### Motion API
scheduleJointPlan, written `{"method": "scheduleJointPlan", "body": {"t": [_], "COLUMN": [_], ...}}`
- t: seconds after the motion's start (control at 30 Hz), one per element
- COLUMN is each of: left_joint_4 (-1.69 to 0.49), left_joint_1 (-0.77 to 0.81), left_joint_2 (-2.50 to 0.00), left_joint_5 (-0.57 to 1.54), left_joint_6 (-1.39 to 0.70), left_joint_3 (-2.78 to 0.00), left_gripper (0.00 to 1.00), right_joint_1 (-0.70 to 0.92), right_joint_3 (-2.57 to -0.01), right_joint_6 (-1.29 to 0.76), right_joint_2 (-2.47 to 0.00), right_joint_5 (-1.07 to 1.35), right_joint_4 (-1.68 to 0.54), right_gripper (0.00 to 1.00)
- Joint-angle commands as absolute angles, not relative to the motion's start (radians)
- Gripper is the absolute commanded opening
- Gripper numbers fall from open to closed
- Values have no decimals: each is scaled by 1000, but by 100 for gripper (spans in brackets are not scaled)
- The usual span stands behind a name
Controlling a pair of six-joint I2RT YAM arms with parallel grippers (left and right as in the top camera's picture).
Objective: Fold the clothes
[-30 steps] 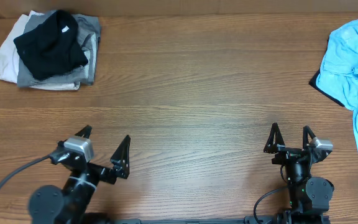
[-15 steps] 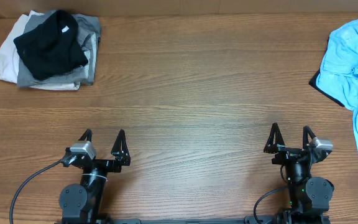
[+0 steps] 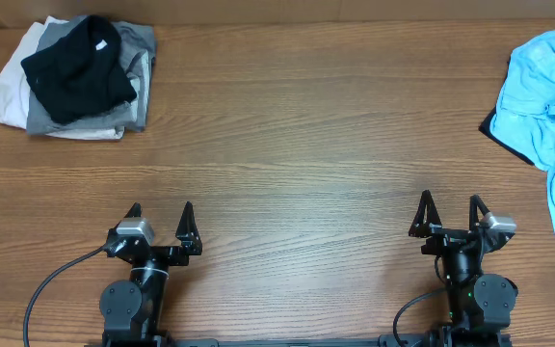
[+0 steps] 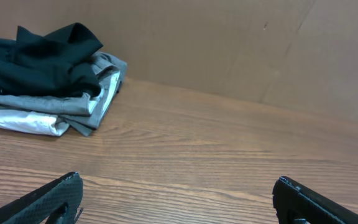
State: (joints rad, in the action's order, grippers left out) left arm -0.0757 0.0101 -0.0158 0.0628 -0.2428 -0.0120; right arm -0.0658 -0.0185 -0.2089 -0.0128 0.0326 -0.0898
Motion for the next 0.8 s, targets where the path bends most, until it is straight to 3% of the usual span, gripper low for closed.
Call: {"method": "scheduleJointPlan", "body": {"t": [0.0, 0.77], "left_joint_4": [-74, -74], "left_joint_1": [-19, -28], "left_joint_2": [-3, -4], "left_joint_5": [44, 44], "left_joint_6": [-205, -205], "left_joint_3": [-5, -5], "left_gripper": [100, 100], "right_joint_1": [-73, -73], "right_joint_3": [-8, -8], "right_joint_6": [-213, -213], "right_joint_2": [-3, -3], "right_joint_5": [20, 20], "right_joint_4": [-84, -84], "right_gripper": [100, 100]}}
